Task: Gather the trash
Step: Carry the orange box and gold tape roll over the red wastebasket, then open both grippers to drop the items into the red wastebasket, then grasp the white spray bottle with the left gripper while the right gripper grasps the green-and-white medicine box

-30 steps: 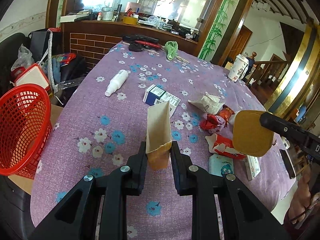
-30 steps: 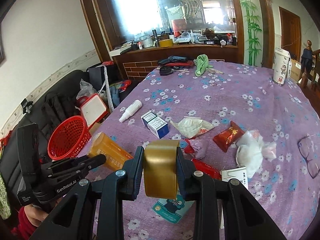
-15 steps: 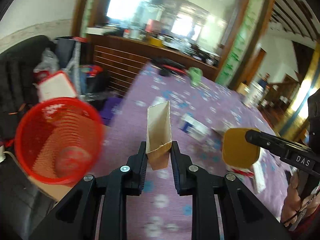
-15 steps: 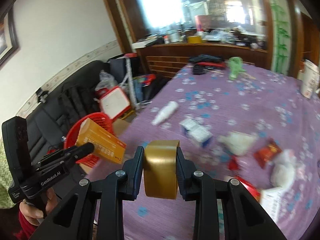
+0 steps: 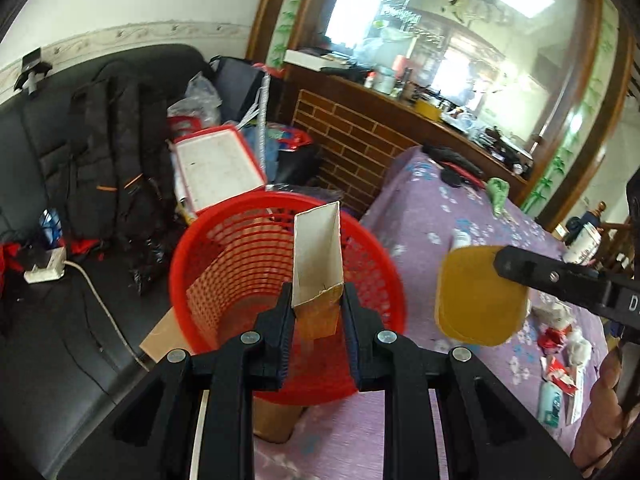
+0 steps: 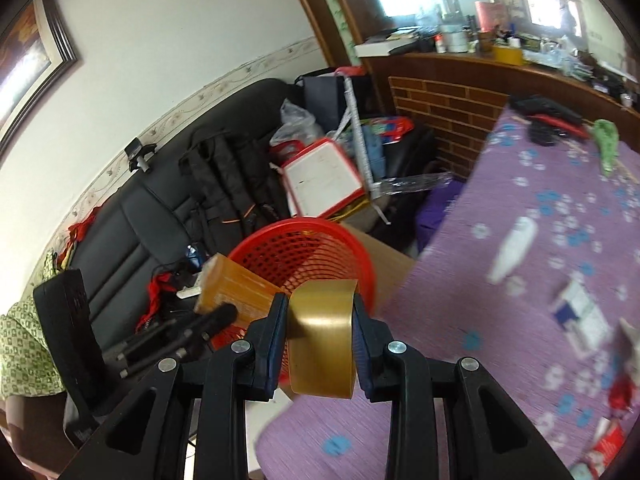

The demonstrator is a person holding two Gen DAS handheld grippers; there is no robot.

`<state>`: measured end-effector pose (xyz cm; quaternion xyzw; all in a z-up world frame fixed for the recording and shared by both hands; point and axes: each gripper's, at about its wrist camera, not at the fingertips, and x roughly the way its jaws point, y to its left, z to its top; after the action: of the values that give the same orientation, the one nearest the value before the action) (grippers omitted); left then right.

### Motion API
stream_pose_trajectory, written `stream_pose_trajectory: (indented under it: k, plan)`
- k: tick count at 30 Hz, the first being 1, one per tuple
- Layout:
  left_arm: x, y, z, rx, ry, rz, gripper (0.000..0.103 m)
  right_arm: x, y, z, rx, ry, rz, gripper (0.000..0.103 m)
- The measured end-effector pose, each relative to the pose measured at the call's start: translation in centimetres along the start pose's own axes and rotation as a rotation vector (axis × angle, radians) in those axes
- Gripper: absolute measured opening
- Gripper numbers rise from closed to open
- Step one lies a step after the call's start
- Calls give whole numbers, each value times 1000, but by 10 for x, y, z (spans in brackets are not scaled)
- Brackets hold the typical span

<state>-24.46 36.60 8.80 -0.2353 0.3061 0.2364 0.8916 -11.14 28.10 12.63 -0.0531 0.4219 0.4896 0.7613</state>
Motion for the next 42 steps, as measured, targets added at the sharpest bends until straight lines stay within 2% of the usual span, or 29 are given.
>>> stream_pose_trajectory:
  k: [2,4,6,7,8,13,17,20,23,27,31,35,40,42]
  plan:
    - [3,6,1,-10,5,6,22,16,5,4,11,11,19,35]
    - [5,6,0,-15,6,7,26,27,6,6,14,21,15,55]
    - [3,8,0,-20,0,-1,42,28,3,5,29,8,0,58]
    - [2,8,0,-22,-9,4,54,25,0,3,37,6,6,59]
    - [-1,8,-1,-21,-22,7,56,23,-3,2,39,7,7,59]
    - [-6,-4,-5,-5,-24,-16,56,-17,-24,-14,40,-43,-54,59]
    - [-10,-29,-13,39,-19,-51,58,-63,-58,-43,75,-80,-106,61]
    - [-8,-58,-24,86,2,-84,60,-94,-87,-65,130,-99,-117,61]
    - [2,-96,-39,156,45,-128,61,-124,-116,-85,185,-125,-159,61]
    - [18,-139,-52,225,100,-150,61,-149,-149,-101,234,-138,-217,61]
    - [26,-172,-52,279,121,-157,61,-149,-173,-98,242,-88,-236,61]
    - [34,-195,-41,320,131,-142,62,-137,-193,-76,225,-42,-246,61]
    - [56,-207,-17,311,168,-141,64,-94,-210,-40,176,55,-272,61]
    - [72,-208,-5,302,193,-116,64,-76,-214,-32,141,81,-291,61]
